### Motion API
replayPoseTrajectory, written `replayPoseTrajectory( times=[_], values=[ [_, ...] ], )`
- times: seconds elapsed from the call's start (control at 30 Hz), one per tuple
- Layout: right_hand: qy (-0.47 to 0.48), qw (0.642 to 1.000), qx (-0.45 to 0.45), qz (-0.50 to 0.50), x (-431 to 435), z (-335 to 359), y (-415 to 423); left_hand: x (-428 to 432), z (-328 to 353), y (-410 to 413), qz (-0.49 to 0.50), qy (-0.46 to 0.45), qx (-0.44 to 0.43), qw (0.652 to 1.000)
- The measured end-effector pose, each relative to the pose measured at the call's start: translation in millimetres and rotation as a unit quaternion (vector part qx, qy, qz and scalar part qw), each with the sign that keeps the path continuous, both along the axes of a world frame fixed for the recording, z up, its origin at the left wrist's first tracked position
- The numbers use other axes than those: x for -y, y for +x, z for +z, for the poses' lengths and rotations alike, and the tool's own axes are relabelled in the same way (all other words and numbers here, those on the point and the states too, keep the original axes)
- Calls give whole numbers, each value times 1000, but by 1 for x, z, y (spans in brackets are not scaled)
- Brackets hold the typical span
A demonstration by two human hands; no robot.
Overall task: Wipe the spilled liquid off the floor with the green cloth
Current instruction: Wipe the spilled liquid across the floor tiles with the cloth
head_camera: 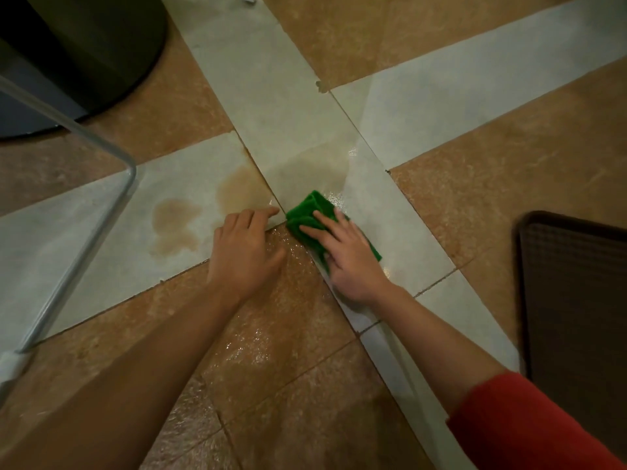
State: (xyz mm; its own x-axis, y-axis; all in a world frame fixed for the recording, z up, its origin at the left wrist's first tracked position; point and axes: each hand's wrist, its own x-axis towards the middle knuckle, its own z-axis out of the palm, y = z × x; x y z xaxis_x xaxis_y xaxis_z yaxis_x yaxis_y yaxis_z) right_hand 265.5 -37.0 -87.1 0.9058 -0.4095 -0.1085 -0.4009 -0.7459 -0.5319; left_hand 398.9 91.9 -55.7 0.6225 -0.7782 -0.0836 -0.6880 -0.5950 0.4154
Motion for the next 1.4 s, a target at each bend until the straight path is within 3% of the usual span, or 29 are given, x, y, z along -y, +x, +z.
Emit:
replayPoseTrajectory(
  times=[0.13, 0.2, 0.33, 0.43, 0.7, 1.0, 1.23, 1.4],
  values=[
    [-3, 989, -19, -150, 1, 1, 22, -6, 3, -6, -1, -1, -7, 1000],
    [0, 986, -25, -165, -12, 5, 33, -13, 5, -10, -2, -6, -12, 1000],
    [4, 998, 23, -57, -63, 3, 16, -31, 3, -9, 7, -23, -14, 1000],
    [18, 1000, 9, 9, -82, 3, -3, -43, 4, -1, 38, -32, -21, 999],
    [8, 993, -79, -84, -81, 15, 36, -84, 19, 4, 33, 12, 3, 999],
    [17, 995, -69, 67, -132, 12, 0, -124, 20, 15, 31, 20, 21, 999],
    [20, 997, -77, 6, -140, 17, 47, -149, 25, 14, 26, 38, 16, 999],
    [36, 988, -41, 142, -169, 9, 17, -152, 26, 17, 31, 15, 20, 999]
  ],
)
